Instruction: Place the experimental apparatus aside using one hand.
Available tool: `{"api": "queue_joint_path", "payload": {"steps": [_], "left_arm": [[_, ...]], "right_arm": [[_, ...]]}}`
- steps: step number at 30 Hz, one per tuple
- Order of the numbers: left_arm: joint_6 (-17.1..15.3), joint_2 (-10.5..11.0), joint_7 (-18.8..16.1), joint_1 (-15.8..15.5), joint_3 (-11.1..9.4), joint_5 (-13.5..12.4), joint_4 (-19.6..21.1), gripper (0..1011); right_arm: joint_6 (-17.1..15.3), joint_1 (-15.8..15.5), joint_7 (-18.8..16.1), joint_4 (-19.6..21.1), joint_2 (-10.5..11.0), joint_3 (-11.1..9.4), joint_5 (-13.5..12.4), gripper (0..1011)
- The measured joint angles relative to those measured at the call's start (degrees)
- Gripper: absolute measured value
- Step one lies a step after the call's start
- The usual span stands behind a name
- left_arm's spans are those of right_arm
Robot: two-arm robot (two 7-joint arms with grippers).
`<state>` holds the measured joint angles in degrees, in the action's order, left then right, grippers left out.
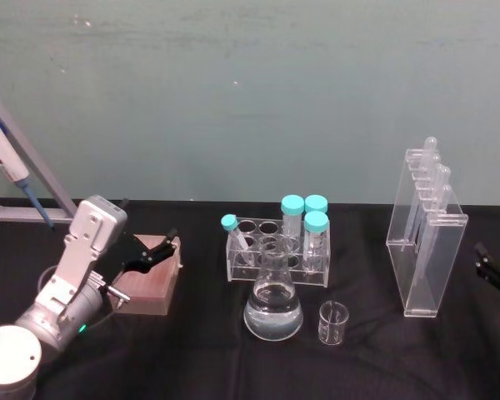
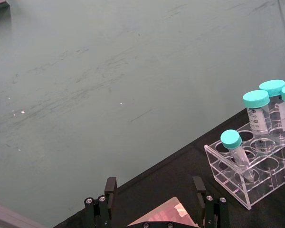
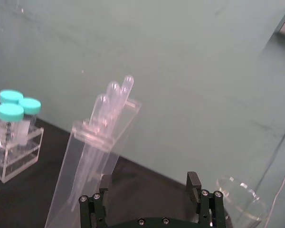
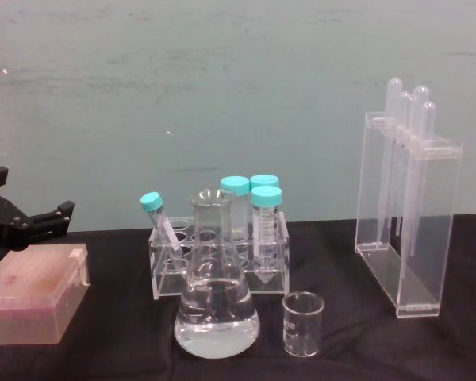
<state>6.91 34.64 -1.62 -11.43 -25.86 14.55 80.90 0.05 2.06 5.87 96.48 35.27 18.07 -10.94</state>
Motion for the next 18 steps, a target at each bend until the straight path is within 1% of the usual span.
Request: {"api": "queue_joint_path", "payload": {"steps": [4,7,11,12,18], "left_arm": [[0.0,0.0,0.0,0.0,0.0,0.0,0.0,1000],[0.0,0.0,0.0,0.0,0.0,0.0,0.0,1000],[0.0,0.0,0.0,0.0,0.0,0.0,0.0,1000],[0.0,0.0,0.0,0.0,0.0,0.0,0.0,1000],[0.0,0.0,0.0,0.0,0.0,0.0,0.0,1000]], "right_arm": [[1.56,-1.15,1.74,2.41,-0.87,-0.98,2.18,1000],[2.26,-1.39,2.2,3.1,-1.45,-1.26,2.86,1000],[3.55,-1.62,2.28,4.09,-2.77,-1.44,3.53,1000],[3.55,-1.62,2.28,4.09,-2.77,-1.44,3.53,1000],[4.98,-1.51,2.18,4.35,-5.34,-1.3,3.75,1000]]}}
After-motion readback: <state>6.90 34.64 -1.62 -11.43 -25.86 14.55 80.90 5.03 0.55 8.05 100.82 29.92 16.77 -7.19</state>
